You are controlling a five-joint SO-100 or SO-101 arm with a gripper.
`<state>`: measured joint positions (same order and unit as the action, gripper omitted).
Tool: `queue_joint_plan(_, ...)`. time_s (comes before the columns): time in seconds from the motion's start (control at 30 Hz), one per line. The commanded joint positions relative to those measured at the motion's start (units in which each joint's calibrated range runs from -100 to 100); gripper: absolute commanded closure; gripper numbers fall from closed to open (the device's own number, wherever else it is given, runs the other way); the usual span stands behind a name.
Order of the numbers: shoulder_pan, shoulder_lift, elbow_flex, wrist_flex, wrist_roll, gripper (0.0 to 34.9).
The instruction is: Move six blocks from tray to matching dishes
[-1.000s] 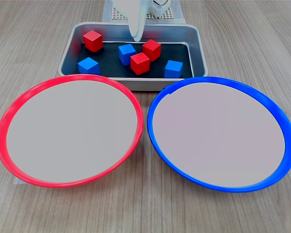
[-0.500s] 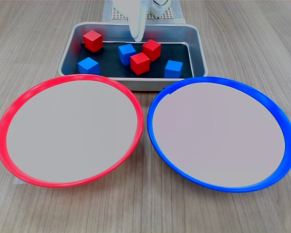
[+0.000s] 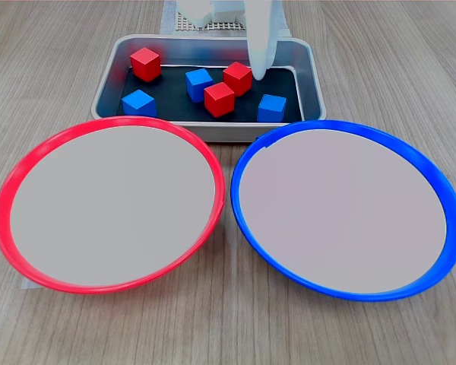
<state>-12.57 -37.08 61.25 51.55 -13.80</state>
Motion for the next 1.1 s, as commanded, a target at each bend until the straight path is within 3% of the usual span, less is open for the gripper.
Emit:
queue_joint_plan(0.0, -0.3, 8.2, -5.3, -2.7, -0.3, 18.8)
queue_joint_plan(0.33, -1.8, 21.2, -11.0, -6.3, -0.2, 20.2)
queue_joint_plan(0.53, -2.9, 25.4, -16.4, -4.2, 1.5, 34.7)
queue_joint_plan(0.73, -3.9, 21.4, -36.4, 11.4, 3.3, 34.8)
queue_joint_plan(0.8, -4.0, 23.7, -45.3, 13.0, 3.4, 34.8)
queue_joint_plan(1.0, -4.4, 48.0, -64.4, -0.4, 4.7, 34.6)
queue_joint_plan(1.07, -4.1, 52.5, -65.4, -3.7, 5.8, 30.3)
